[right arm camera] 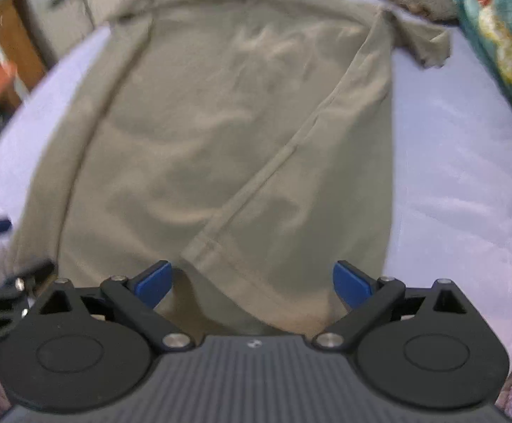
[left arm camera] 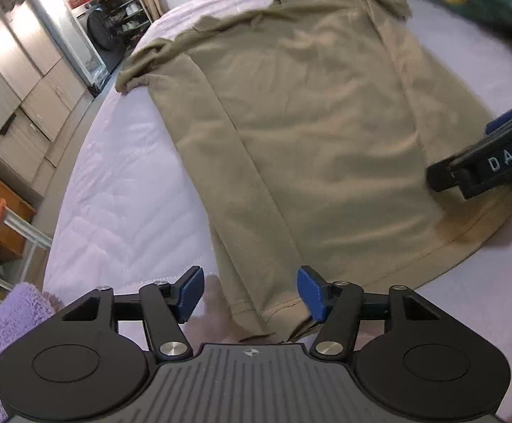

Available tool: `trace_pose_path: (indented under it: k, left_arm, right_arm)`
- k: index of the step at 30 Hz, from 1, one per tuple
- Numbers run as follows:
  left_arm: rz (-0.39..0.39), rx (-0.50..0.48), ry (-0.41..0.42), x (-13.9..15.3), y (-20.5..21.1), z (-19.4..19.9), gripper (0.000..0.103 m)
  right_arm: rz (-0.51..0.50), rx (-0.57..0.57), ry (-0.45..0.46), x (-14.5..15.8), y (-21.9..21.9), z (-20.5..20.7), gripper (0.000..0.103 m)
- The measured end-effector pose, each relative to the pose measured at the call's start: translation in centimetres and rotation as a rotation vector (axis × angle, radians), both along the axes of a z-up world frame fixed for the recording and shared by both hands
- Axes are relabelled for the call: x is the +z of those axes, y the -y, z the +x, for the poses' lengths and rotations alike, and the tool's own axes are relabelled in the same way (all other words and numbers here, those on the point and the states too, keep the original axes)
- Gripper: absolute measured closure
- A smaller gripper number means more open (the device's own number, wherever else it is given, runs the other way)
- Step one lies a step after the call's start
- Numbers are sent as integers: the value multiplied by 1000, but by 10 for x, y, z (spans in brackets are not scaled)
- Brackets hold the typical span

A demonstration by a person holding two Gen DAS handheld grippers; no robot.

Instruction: Fold clothes

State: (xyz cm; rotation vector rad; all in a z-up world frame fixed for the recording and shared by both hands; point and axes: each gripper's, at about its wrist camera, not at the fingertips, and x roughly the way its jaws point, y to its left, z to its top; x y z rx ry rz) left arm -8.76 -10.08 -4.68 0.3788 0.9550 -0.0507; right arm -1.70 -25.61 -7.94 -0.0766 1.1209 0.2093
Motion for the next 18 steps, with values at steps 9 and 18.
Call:
trace_pose_path:
  k: [9,18]
  left_arm:
    - [-190,56,-18,0,-28,3,35]
    - [-263,72,-21,-3,-37,5,35]
  right_arm:
    - [-55,-29,68,1,10,-3,66]
    - [-95,-102,123,16,27,-9,95]
